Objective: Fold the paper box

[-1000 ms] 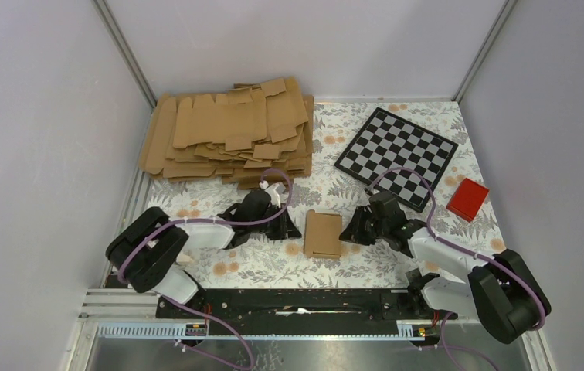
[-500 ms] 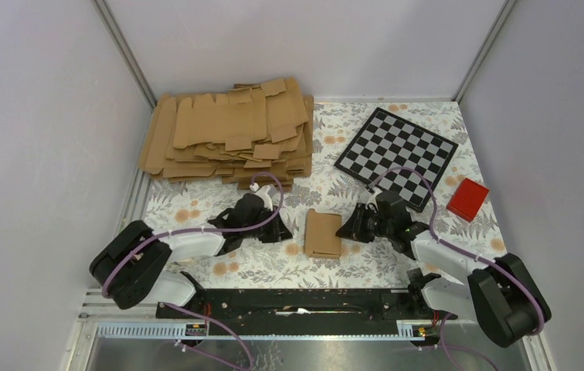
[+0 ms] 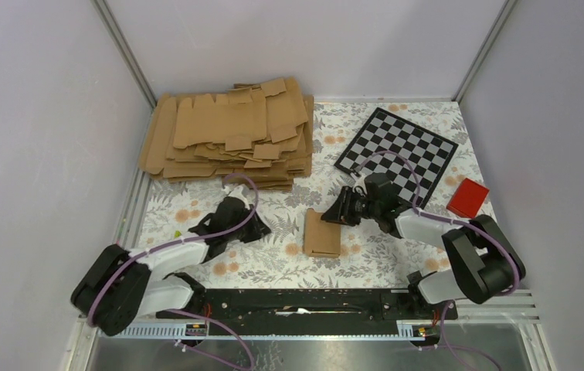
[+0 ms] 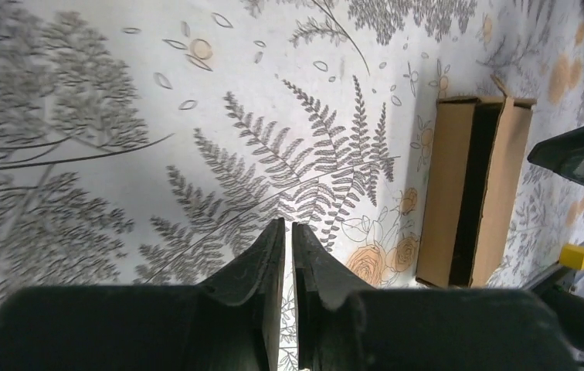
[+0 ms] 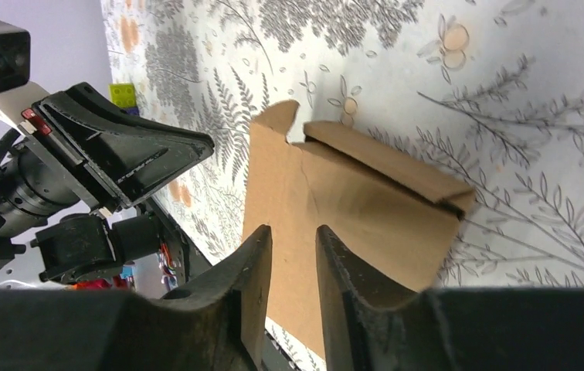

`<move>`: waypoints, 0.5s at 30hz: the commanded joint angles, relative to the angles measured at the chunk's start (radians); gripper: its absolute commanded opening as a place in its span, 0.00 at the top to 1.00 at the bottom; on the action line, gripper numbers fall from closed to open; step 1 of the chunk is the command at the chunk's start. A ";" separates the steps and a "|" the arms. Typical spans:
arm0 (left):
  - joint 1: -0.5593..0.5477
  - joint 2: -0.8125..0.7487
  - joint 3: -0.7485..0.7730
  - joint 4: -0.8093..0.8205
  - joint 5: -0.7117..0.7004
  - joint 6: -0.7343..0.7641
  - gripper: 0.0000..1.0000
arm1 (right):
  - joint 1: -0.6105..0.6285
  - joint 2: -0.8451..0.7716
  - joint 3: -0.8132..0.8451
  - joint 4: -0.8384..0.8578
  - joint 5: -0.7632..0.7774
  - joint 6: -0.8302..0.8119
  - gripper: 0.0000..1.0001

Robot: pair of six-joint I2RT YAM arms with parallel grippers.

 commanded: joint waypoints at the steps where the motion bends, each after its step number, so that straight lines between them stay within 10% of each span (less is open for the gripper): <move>1: 0.022 -0.136 -0.024 -0.041 -0.083 -0.025 0.87 | -0.004 0.010 0.035 0.096 -0.041 0.009 0.60; 5: 0.025 -0.223 -0.051 -0.057 -0.096 -0.023 0.81 | -0.005 -0.052 0.046 -0.012 0.013 -0.073 0.31; 12: 0.044 -0.188 -0.069 -0.043 -0.072 -0.057 0.75 | -0.008 -0.206 -0.017 -0.132 0.125 -0.138 0.13; 15: 0.044 -0.172 -0.066 -0.022 -0.031 -0.052 0.55 | -0.009 -0.253 -0.048 -0.148 0.150 -0.130 0.11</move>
